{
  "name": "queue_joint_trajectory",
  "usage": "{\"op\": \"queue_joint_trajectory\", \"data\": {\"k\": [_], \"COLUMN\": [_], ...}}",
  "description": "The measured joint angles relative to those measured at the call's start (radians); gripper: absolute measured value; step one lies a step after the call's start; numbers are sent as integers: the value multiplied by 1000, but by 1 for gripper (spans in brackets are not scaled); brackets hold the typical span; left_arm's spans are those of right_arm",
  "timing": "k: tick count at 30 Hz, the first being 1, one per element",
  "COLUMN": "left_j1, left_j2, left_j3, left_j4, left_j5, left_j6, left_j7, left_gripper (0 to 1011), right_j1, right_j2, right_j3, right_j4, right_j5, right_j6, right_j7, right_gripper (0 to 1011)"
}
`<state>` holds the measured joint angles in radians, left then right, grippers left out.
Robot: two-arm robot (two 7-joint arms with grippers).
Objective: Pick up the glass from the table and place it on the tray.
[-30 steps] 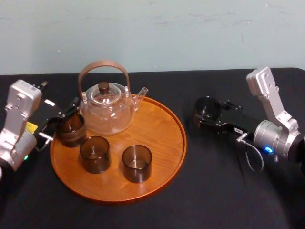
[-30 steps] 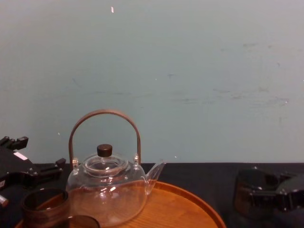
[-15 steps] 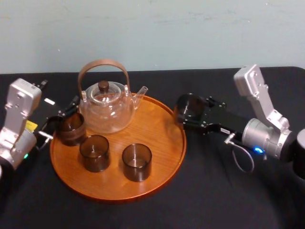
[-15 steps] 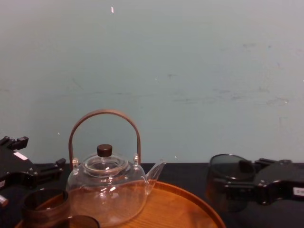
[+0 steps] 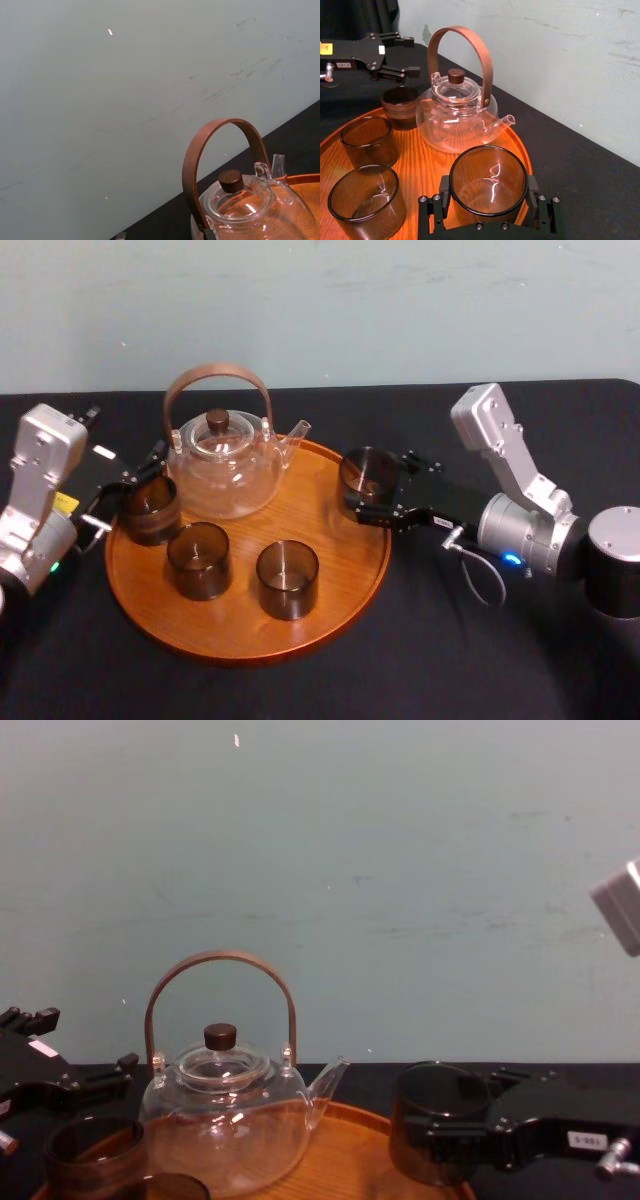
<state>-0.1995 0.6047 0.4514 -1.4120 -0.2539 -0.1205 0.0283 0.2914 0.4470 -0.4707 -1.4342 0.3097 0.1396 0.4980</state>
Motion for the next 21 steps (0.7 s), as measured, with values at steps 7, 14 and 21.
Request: {"op": "queue_joint_trajectory", "data": {"k": [7,14,21], "left_j1": [0,0,0], "left_j2": [0,0,0], "left_j3": [0,0,0], "left_j4": [0,0,0], "left_j5": [0,0,0], "left_j6": [0,0,0], "left_j7": [0,0,0], "left_gripper": [1001,1001,1001], "right_j1": [17,29,40], "right_j2": [-17,-33,-50], "right_j3": [-15,-31,-44], "right_j4": [23,36,59], "right_j5": [-10,-21,-33], "right_j6": [0,0,2], "right_j7": [-1,-1,-5], "right_gripper": [900,900,900]}}
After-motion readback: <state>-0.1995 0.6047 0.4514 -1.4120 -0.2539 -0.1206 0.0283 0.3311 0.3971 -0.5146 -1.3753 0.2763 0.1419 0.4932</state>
